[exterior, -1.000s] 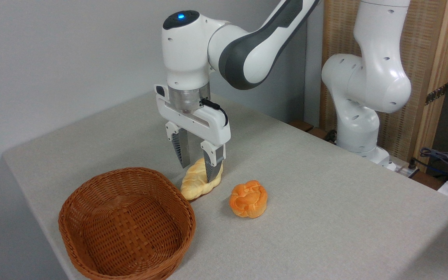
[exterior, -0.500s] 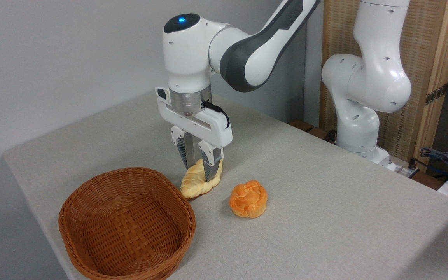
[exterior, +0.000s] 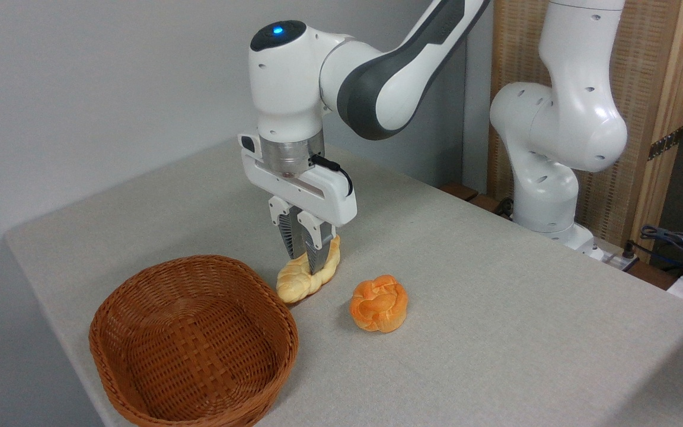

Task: Put bread into the basket
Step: 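Close the gripper on the middle of the golden bread roll, then lift the bread roll and carry it over the wicker basket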

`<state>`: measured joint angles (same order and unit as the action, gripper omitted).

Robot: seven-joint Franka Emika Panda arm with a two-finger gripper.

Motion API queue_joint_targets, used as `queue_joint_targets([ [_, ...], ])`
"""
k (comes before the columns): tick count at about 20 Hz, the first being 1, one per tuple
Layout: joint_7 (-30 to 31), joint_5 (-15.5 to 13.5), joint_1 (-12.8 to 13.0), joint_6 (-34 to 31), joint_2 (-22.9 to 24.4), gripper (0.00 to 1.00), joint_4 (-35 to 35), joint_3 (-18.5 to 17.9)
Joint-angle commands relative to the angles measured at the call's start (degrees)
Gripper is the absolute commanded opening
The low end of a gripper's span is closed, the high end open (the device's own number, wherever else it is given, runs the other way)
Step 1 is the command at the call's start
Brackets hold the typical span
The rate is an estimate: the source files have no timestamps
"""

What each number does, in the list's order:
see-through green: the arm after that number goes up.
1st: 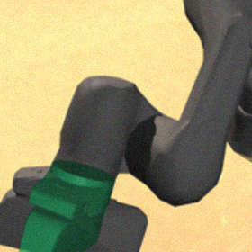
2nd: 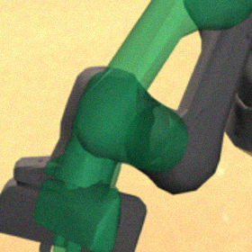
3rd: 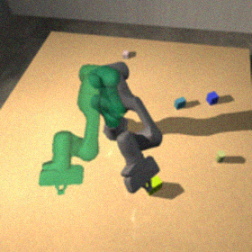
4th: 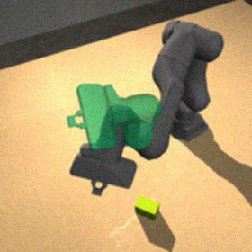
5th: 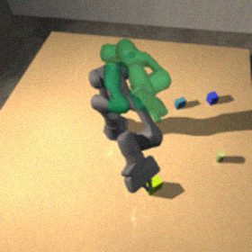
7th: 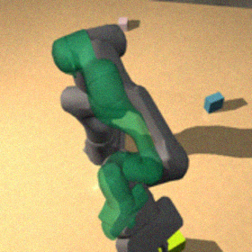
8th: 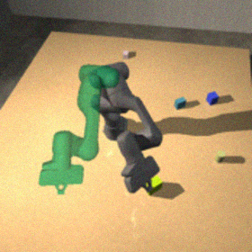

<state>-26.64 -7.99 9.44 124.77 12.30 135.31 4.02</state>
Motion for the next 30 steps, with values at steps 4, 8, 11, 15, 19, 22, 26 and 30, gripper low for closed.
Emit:
queue_joint_targets([
  [4,-1.4,-0.5,0.1,-13.4,0.2,0.17,-10.2,-0.6],
  [8,-1.8,-5.0,0.1,-24.0,-0.6,0.17,-22.4,-0.7],
  [11,-1.8,-7.8,-0.1,-22.0,-4.7,0.23,-28.0,-1.8],
  [15,-2.6,-7.5,-0.1,-7.6,-9.7,0.31,-29.6,-1.8],
  [19,-13.9,-6.7,-0.2,1.2,-13.2,0.38,-29.6,-1.9],
  [22,-17.7,-3.1,-1.0,4.1,-15.4,0.87,-29.5,-1.9],
  [26,-17.6,0.4,-1.0,5.9,-15.9,1.0,-29.4,-1.9],
  [30,-17.6,0.5,-1.0,5.8,-15.9,1.0,-29.3,-1.8],
])
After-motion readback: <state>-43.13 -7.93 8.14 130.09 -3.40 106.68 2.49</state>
